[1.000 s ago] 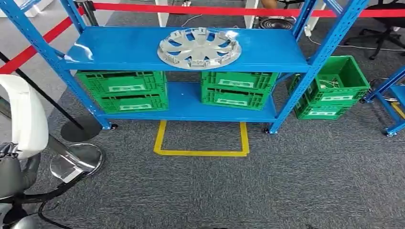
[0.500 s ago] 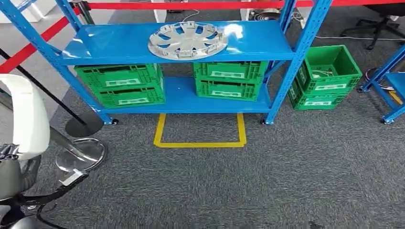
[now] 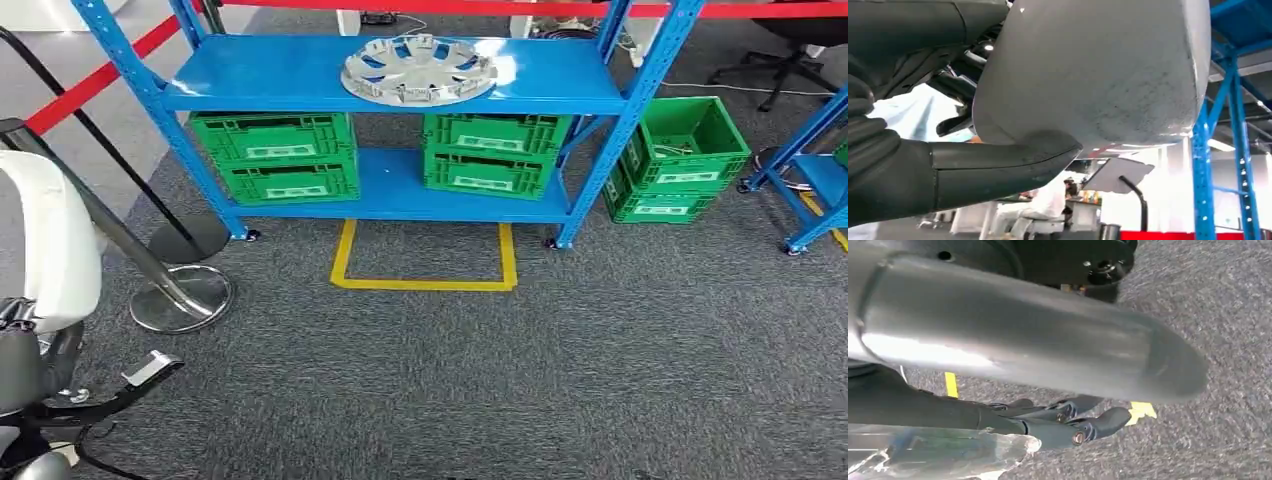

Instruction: Take the parts from the cabinet and place them on the table.

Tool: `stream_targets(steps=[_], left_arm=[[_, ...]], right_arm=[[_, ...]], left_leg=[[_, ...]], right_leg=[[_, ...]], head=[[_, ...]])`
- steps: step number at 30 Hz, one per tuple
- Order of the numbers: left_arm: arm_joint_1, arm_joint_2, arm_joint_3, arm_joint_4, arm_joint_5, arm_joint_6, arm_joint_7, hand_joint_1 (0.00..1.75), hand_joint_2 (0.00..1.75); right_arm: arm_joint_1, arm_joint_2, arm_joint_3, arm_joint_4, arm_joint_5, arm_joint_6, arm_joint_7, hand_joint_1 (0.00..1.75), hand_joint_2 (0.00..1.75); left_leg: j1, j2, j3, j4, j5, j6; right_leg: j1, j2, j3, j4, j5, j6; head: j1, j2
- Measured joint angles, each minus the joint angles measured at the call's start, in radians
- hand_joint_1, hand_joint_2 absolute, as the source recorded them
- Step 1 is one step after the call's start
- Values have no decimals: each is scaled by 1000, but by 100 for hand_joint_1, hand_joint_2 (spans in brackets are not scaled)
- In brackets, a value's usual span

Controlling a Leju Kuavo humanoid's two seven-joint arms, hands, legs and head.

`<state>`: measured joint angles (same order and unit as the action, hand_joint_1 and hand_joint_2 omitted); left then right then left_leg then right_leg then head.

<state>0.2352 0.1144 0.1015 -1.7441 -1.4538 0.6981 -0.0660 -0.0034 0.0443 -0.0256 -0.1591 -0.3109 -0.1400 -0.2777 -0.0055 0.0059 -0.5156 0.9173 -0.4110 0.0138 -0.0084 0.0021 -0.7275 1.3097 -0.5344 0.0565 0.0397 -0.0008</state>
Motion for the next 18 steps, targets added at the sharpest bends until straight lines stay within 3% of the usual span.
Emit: stream_targets(steps=[1, 2, 3, 5, 6, 7, 9, 10, 11, 13, 14, 15, 16, 18], left_arm=[[0, 0, 0, 0, 0, 0, -2, 168, 175], [0, 0, 0, 0, 2, 0, -3, 168, 175], [0, 0, 1, 0, 3, 0, -6, 168, 175], [1, 0, 4, -2, 3, 0, -9, 168, 175], [1, 0, 7, -2, 3, 0, -10, 168, 175], [-1, -1, 8, -3, 3, 1, -13, 168, 175], [1, -2, 10, -3, 3, 1, -14, 168, 175], [4, -2, 13, -3, 3, 1, -14, 168, 175], [4, -1, 16, -3, 3, 1, -14, 168, 175], [3, -1, 16, -3, 5, 1, -14, 168, 175], [4, -1, 16, -3, 5, 1, -14, 168, 175], [4, -2, 16, -3, 2, 1, -14, 168, 175], [4, -2, 16, -3, 2, 1, -14, 168, 175], [4, -3, 16, -3, 3, 1, -15, 168, 175]], right_arm=[[0, 0, 0, 0, 3, 0, -2, 0, 0], [0, 0, 0, 0, 5, 0, -3, 0, 0], [0, 0, 0, 0, 6, 0, -3, 0, 0], [-8, 1, 0, -1, 9, 0, -5, 0, 0], [-10, 1, 0, -2, 9, 0, -6, 0, 0], [-10, 1, 0, -2, 9, 0, -8, 0, 0], [-8, 2, 0, -1, 9, 0, -7, 0, 0], [-10, 3, 0, -2, 9, 0, -8, 0, 0], [-10, 3, -1, -2, 8, 0, -8, 0, 0], [-10, 3, -1, -2, 9, -1, -8, 0, 0], [-10, 3, -1, -2, 9, -1, -9, 0, 0], [-8, 3, -1, -2, 9, -1, -9, 0, 0], [-7, 3, -1, -2, 9, -1, -9, 0, 0], [-9, 3, 0, -2, 13, -2, -9, 0, 0]], left_leg=[[0, 0, -20, 5, 13, -2], [1, 0, -40, 12, 24, -5], [3, -1, -60, 20, 32, -9], [-1, -2, -82, 38, 45, -21], [0, -1, -82, 40, 53, -26], [2, 0, -84, 41, 60, -30], [5, -2, -90, 39, 79, -42], [7, -3, -102, 52, 46, -48], [7, -3, -116, 91, -20, -53], [8, -3, -156, 241, -139, -61], [8, -3, -170, 313, -164, -63], [8, -3, -174, 365, -152, -63], [8, -3, -160, 368, -115, -62], [7, -3, -74, 260, -47, -54]], right_leg=[[0, 0, 27, -4, 42, -1], [0, 0, 72, -46, 88, -1], [0, 0, 138, -124, 111, -2], [3, 2, 275, -316, 27, -3], [4, 8, 272, -324, 22, -16], [7, 7, 255, -324, 24, -20], [7, 4, 239, -321, 41, -42], [5, -2, 225, -321, 53, -54], [5, -2, 211, -321, 67, -62], [6, -2, 185, -321, 90, -65], [6, -2, 168, -320, 103, -64], [6, -3, 150, -319, 117, -63], [6, -3, 134, -319, 130, -62], [7, -3, 107, -319, 153, -58]], head=[[-1, 0], [0, 0], [-1, 0], [-1, 0], [-5, 0], [-2, 0], [-1, 0], [-2, 0], [-6, 0], [-8, 0], [-9, 0], [-8, 0], [-9, 0], [-9, 0]])
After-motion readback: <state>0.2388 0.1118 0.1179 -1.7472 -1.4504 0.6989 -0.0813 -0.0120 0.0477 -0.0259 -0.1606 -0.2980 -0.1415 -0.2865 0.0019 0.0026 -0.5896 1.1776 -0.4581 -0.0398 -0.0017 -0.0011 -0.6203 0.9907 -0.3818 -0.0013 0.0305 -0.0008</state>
